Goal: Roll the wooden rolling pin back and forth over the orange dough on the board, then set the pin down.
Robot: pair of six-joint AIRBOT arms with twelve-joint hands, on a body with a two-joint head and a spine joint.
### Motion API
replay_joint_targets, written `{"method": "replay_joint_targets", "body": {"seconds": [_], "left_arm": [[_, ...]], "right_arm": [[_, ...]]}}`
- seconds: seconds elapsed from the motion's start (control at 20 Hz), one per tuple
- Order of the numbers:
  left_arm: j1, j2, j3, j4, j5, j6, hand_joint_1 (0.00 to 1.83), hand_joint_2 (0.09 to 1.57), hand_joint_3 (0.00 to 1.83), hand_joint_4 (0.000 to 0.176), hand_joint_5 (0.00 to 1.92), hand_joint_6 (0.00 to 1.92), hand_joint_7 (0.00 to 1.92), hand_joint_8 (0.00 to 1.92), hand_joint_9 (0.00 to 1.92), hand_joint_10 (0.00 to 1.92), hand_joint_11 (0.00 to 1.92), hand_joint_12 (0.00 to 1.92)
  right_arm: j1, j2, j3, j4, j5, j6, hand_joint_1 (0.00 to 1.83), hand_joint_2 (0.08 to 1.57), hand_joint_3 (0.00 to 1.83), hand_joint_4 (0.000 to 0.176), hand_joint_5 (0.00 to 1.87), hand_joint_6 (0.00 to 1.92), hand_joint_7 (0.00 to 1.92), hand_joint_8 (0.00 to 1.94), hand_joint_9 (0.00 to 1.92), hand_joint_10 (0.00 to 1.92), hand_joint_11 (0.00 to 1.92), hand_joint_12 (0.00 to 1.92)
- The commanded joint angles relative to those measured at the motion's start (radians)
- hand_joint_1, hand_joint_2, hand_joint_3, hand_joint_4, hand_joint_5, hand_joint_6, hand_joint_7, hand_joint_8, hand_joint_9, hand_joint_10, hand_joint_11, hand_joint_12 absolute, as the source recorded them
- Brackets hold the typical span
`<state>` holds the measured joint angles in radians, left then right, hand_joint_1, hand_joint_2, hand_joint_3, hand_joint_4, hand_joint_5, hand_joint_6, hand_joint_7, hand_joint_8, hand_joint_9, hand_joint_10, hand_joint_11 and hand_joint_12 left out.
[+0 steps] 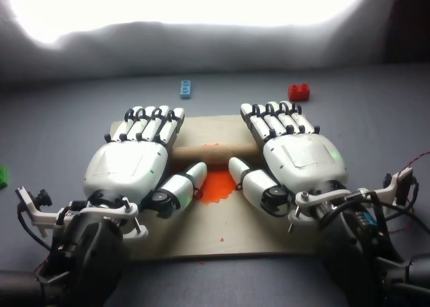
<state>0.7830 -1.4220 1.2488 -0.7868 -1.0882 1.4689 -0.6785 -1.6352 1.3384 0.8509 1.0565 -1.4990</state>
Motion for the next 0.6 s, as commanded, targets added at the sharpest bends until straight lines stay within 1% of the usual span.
{"method": "replay_joint_targets", "body": {"seconds": [0.0, 0.35, 0.55], "left_arm": [[-0.008, -0.003, 0.008, 0.047, -0.094, 0.0, 0.0, 1.44, 0.02, 0.0, 0.0, 0.0, 0.0, 0.0, 0.0, 0.0, 0.0, 0.0], [-0.017, -0.014, 0.031, 0.041, -0.08, -0.003, 0.0, 1.44, 0.02, 0.0, 0.0, 0.0, 0.0, 0.0, 0.0, 0.0, 0.0, 0.0], [-0.024, -0.024, 0.043, 0.015, -0.075, -0.002, 0.0, 1.44, 0.02, 0.0, 0.0, 0.0, 0.0, 0.0, 0.0, 0.0, 0.0, 0.0]], "right_arm": [[0.011, 0.001, 0.005, -0.062, 0.086, 0.012, 0.0, 1.48, 0.0, 0.0, 0.02, 0.01, 0.06, 0.01, 0.0, 0.0, 0.0, 0.0], [0.014, -0.003, 0.028, -0.06, 0.069, 0.031, 0.0, 1.48, 0.0, 0.0, 0.01, 0.0, 0.05, 0.0, 0.01, 0.0, 0.0, 0.0], [0.016, -0.003, 0.038, -0.054, 0.057, 0.04, 0.0, 1.48, 0.0, 0.0, 0.02, 0.01, 0.06, 0.01, 0.02, 0.01, 0.0, 0.0]]}}
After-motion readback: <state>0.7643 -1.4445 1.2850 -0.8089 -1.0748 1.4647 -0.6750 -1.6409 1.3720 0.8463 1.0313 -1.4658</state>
